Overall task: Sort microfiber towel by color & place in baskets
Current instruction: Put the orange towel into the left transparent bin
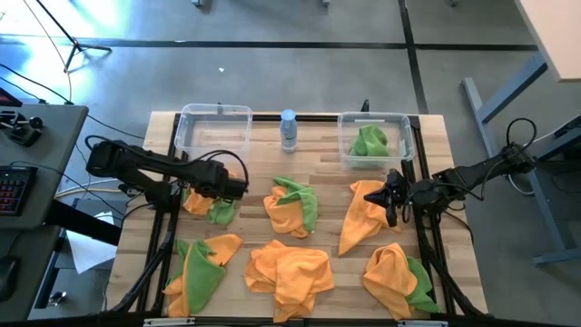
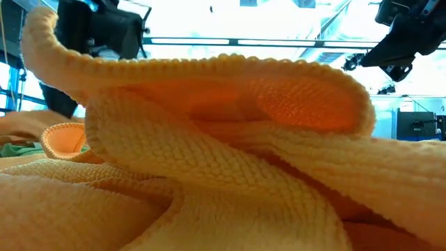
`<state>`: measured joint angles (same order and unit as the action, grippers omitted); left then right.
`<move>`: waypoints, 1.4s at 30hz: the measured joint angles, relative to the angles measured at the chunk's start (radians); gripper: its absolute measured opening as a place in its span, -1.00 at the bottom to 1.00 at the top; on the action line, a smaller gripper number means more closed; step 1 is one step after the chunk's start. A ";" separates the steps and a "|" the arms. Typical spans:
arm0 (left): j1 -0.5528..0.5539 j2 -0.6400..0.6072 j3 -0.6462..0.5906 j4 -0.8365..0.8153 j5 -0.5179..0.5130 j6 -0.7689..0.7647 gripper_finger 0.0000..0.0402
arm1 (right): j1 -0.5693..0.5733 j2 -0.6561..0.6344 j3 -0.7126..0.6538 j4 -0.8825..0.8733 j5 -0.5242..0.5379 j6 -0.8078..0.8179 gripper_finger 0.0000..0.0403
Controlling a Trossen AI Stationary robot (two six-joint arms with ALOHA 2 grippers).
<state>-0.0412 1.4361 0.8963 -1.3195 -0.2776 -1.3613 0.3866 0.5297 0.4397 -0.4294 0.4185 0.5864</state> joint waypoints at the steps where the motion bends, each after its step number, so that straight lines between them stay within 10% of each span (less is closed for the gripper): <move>1: -0.013 0.000 0.034 -0.040 0.000 -0.010 -0.97 | 0.000 0.000 0.000 0.000 0.001 0.000 -1.00; 8: -0.117 -0.068 0.319 -0.229 -0.060 -0.041 -0.99 | 0.000 0.000 0.000 0.000 0.003 -0.001 -1.00; 17: -0.186 -0.212 0.623 -0.253 -0.393 -0.005 -1.00 | 0.000 0.009 0.000 0.003 0.046 0.019 -1.00; 25: -0.030 -0.237 0.747 -0.252 -0.577 0.248 -1.00 | 0.000 0.009 0.000 0.003 0.056 0.043 -1.00; 42: 0.632 -0.167 0.612 0.007 -0.200 0.954 -1.00 | 0.000 0.009 0.000 0.003 0.208 0.163 -1.00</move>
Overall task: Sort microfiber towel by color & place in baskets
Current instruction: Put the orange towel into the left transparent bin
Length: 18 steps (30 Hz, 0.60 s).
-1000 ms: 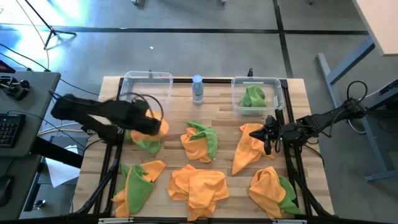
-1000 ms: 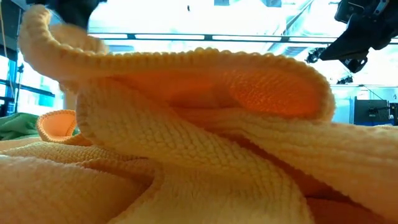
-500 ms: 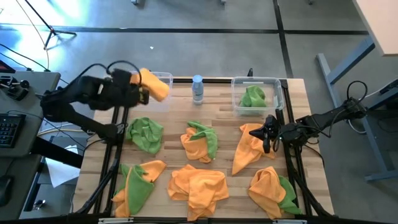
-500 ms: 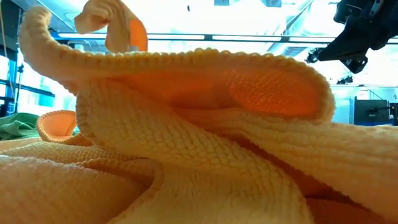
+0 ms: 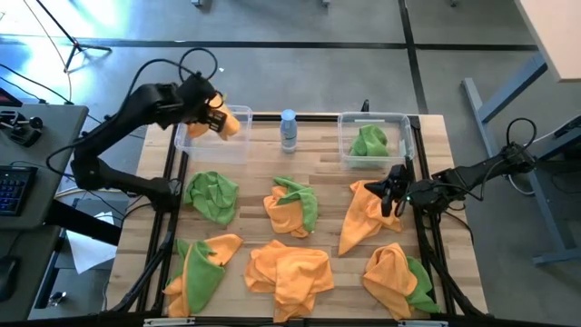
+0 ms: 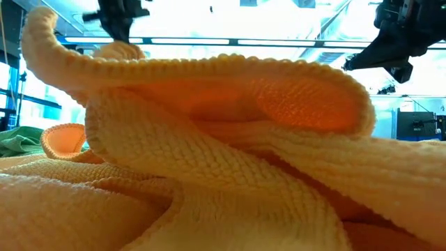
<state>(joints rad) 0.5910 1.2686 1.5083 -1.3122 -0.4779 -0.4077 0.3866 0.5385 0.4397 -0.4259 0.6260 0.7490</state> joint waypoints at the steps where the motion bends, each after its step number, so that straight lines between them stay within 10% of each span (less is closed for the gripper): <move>1: 0.027 0.003 -0.028 0.030 0.023 0.027 -1.00 | 0.000 0.000 0.000 0.000 0.006 0.011 -1.00; 9: 0.228 0.036 -0.252 0.284 0.266 0.208 -1.00 | 0.000 0.000 0.000 0.001 0.016 0.063 -1.00; 18: 0.295 0.145 -0.305 0.332 0.282 0.219 -0.82 | 0.000 0.000 0.000 0.003 0.095 0.089 -1.00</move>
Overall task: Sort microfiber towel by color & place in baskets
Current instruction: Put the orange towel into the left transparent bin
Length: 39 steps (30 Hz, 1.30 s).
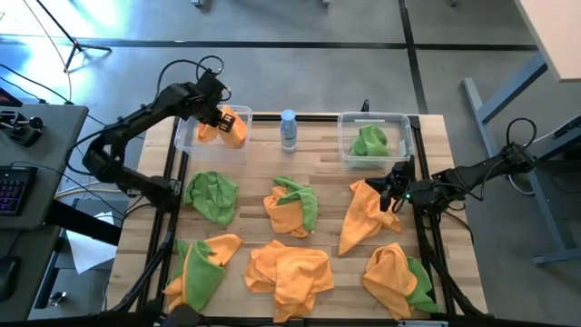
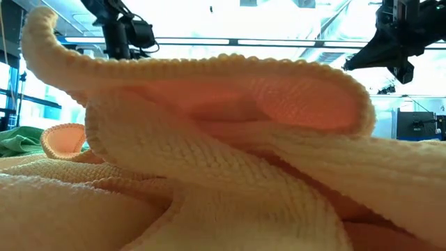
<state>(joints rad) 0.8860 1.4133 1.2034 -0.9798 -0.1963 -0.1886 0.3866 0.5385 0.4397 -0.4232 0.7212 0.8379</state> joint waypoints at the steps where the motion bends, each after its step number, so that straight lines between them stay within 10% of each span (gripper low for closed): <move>1: 0.000 0.008 0.000 0.000 0.000 0.000 -0.78 | 0.000 0.000 0.000 0.000 0.006 0.000 -1.00; 12: -0.002 0.003 0.000 -0.013 0.004 -0.001 -0.32 | 0.000 0.000 0.000 0.000 0.010 0.000 -1.00; 25: -0.043 -0.179 0.000 -0.160 0.058 -0.176 -0.26 | 0.000 0.000 0.000 -0.001 0.009 -0.009 -1.00; 39: -0.531 -0.353 0.000 -0.183 -0.032 -0.545 -0.50 | 0.000 0.000 0.000 -0.002 0.003 -0.051 -1.00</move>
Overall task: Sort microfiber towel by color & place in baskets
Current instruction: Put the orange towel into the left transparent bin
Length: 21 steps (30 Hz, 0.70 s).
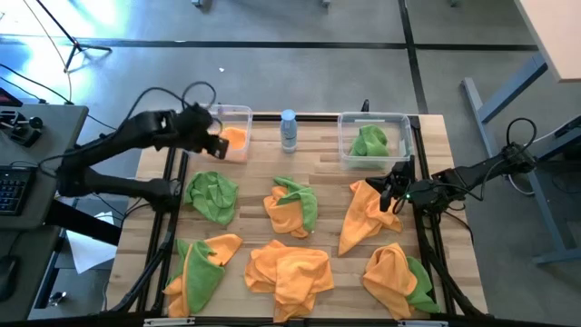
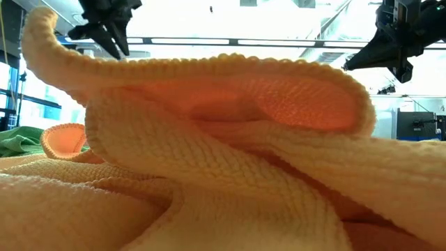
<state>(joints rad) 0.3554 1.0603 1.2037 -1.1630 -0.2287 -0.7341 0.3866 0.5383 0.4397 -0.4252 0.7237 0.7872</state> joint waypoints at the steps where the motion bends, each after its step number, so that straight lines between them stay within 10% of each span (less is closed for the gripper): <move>1: -0.051 0.007 0.000 0.002 -0.017 -0.030 -0.57 | 0.000 0.000 0.000 0.000 0.000 -0.007 -1.00; 6: -0.274 0.055 0.000 0.012 -0.102 -0.146 -0.96 | 0.000 0.000 0.000 0.000 -0.001 -0.005 -1.00; 21: -0.621 0.264 0.000 0.068 -0.123 -0.169 -1.00 | 0.000 0.000 0.000 0.004 -0.009 -0.002 -1.00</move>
<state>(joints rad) -0.2652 1.3239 1.2037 -1.0946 -0.3515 -0.9032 0.3866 0.5381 0.4397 -0.4210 0.7144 0.7853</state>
